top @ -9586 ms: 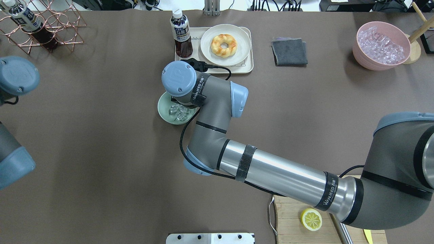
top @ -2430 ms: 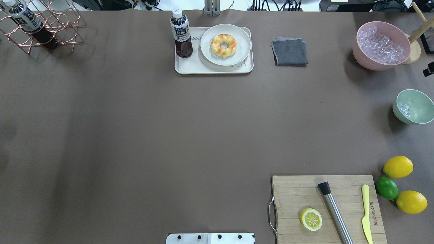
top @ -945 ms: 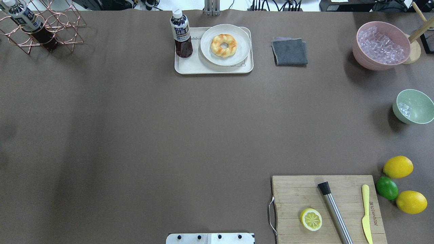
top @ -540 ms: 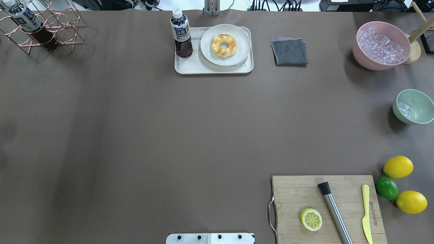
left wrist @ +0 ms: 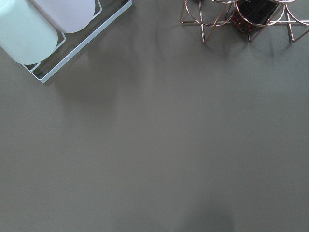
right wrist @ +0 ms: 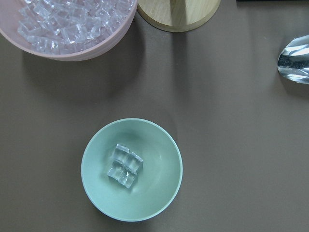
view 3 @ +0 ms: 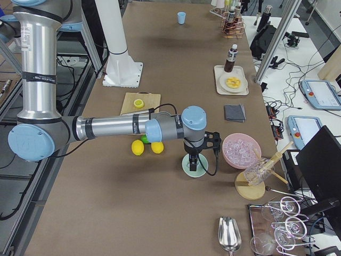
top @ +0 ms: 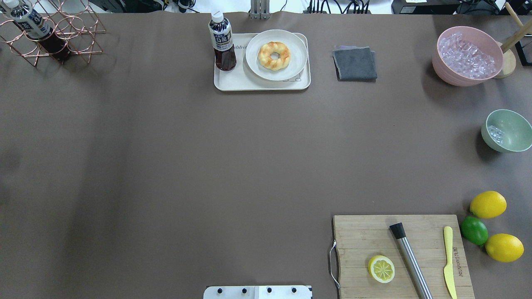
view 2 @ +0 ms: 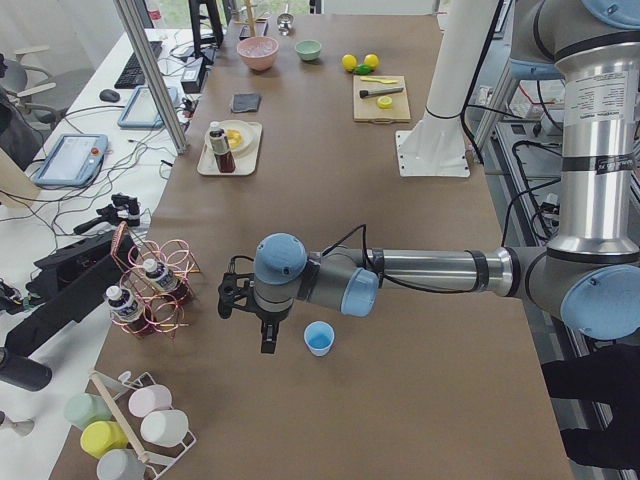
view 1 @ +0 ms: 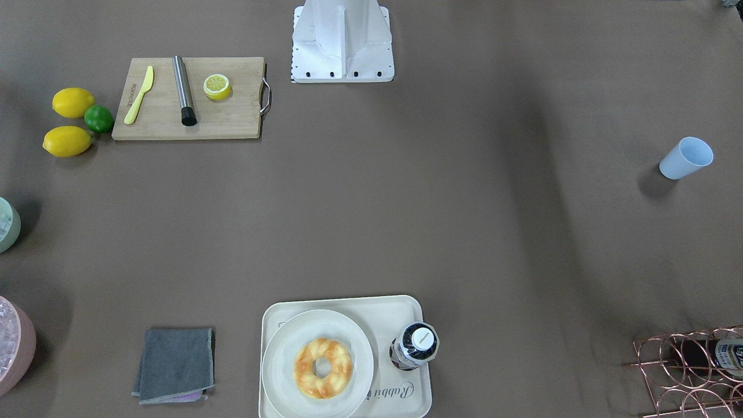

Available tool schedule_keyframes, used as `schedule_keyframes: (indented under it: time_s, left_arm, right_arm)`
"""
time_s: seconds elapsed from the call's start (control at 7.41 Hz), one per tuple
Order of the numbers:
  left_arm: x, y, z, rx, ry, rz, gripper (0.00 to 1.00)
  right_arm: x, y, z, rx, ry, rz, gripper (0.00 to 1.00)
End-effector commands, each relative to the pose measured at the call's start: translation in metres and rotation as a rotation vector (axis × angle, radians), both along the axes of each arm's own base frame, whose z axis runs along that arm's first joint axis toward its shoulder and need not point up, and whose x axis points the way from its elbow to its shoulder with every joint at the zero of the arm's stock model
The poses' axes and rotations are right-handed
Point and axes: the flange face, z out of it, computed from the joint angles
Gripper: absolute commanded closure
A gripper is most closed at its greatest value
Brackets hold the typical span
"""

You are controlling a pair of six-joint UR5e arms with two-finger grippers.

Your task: Pour ice into bowl

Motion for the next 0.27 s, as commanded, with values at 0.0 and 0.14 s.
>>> schedule_keyframes:
  time_s: [0.0,0.14]
  left_arm:
    - [0.0005,-0.0003,-0.0016,0.004,0.001,0.001,0.03]
    - [0.0005,-0.0003,-0.0016,0.004,0.001,0.001,0.03]
  right_arm:
    - [0.0024,0.0014,0.0071,-0.013,0.002,0.006,0.0]
    - [0.003,0.0015,0.007,-0.014,0.001,0.008,0.0]
